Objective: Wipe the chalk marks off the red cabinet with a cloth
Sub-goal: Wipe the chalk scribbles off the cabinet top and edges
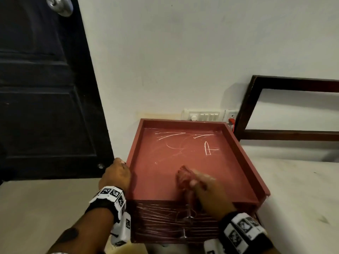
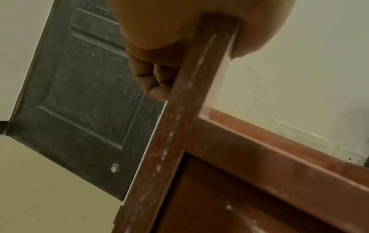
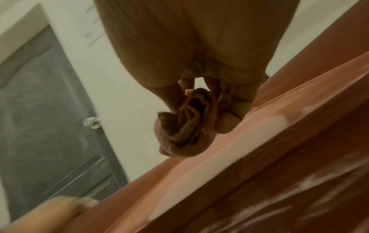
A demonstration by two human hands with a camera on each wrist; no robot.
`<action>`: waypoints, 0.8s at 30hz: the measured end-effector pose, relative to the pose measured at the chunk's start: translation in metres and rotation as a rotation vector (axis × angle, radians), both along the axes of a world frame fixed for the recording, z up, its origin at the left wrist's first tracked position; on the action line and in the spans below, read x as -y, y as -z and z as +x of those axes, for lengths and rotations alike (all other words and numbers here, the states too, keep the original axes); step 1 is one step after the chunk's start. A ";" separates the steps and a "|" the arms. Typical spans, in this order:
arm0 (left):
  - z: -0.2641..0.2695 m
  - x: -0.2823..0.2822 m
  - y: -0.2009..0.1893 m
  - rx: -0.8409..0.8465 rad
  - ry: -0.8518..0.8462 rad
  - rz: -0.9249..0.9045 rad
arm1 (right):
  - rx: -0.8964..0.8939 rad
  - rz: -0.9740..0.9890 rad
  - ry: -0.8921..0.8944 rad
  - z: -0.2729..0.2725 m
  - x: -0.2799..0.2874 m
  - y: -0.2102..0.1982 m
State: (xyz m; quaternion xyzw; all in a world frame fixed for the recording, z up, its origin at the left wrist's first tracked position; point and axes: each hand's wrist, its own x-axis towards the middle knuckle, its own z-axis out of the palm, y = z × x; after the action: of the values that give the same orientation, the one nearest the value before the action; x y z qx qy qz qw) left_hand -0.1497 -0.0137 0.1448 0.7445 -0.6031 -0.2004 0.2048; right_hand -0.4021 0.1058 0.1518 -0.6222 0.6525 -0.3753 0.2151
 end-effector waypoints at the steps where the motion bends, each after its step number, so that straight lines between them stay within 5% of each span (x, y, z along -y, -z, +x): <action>1: 0.001 0.001 0.001 0.007 -0.003 -0.003 | -0.038 -0.008 0.118 -0.021 -0.001 0.005; 4: -0.001 0.003 0.002 0.026 -0.001 -0.012 | -0.385 0.098 0.432 -0.067 -0.002 0.021; 6: -0.002 0.005 0.004 0.034 -0.006 -0.009 | -0.532 0.134 0.389 -0.073 -0.002 0.026; 11: -0.003 0.005 0.005 0.054 -0.003 -0.016 | -0.407 0.118 0.061 -0.059 -0.001 0.024; 15: -0.001 0.006 0.007 0.038 -0.014 -0.020 | -0.240 0.066 0.193 -0.075 0.002 0.027; 20: -0.002 0.010 0.009 0.019 -0.038 -0.022 | -0.616 0.265 0.234 -0.064 0.020 0.050; 24: -0.003 0.011 0.010 -0.016 -0.050 -0.029 | -0.632 0.266 0.123 0.000 0.058 0.039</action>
State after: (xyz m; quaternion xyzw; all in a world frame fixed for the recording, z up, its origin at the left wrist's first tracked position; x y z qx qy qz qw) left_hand -0.1527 -0.0248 0.1345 0.7548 -0.5853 -0.1922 0.2253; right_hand -0.4022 0.0475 0.1130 -0.6337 0.7663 -0.0880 0.0584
